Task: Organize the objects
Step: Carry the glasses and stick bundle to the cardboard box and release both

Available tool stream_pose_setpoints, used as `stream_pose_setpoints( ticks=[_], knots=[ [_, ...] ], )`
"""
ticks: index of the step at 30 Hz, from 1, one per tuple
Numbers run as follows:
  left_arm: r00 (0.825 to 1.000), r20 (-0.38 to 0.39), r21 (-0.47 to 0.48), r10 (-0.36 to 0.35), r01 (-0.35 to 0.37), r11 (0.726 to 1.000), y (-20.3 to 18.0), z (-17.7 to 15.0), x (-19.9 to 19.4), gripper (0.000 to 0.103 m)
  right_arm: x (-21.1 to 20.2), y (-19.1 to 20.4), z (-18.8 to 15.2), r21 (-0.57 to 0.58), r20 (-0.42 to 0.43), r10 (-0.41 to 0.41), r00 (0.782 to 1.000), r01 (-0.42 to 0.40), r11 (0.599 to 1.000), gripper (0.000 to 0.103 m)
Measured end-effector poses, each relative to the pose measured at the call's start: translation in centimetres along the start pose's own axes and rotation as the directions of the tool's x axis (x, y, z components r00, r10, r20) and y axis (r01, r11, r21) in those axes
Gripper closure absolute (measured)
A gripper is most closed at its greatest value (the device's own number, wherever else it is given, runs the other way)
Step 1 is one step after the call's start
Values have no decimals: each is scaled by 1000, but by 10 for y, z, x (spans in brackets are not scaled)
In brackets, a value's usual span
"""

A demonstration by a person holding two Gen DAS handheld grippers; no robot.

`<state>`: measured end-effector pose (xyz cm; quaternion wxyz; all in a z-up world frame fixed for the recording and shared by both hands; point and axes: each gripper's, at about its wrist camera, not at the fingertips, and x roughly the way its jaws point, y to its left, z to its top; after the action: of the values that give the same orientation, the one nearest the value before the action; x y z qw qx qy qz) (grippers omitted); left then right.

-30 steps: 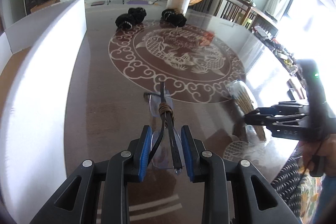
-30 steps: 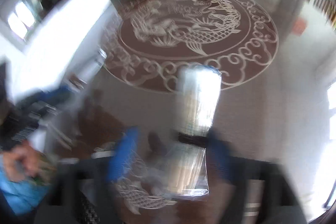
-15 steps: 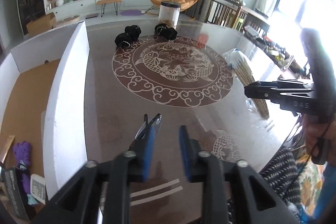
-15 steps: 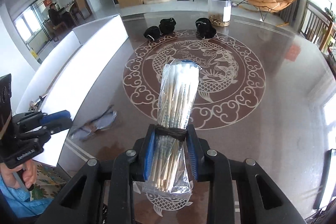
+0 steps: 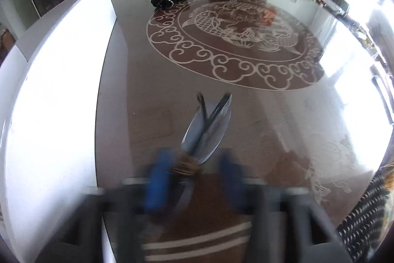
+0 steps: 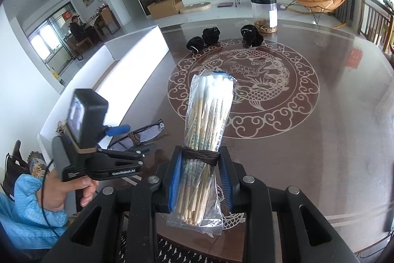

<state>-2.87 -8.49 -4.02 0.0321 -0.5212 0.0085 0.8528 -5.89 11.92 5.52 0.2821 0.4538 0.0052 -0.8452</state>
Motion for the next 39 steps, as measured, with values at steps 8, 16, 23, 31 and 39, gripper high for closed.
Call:
stream_pose_setpoints(
  ticks=[8, 16, 23, 31, 39],
  knots=[
    [979, 129, -77, -159, 170, 982, 11, -14, -40, 93, -5, 3, 3, 1, 23, -2, 1000, 2, 1000, 74],
    [915, 323, -186, -243, 313, 932, 68, -18, -146, 93, -2, 58, 43, -85, 46, 67, 997, -63, 994, 74],
    [947, 302, -408, 112, 23, 913, 184, -41, -173, 92, 36, 201, 92, -277, -13, 312, 950, -303, 912, 74],
    [963, 144, -531, 229, -120, 839, 226, -83, -150, 31, 112, 273, 88, -331, -102, 298, 949, -315, 890, 22],
    [958, 256, -372, 128, -24, 928, 145, -59, -159, 31, 88, 163, 73, -241, 97, 127, 987, -100, 965, 5]
  ],
)
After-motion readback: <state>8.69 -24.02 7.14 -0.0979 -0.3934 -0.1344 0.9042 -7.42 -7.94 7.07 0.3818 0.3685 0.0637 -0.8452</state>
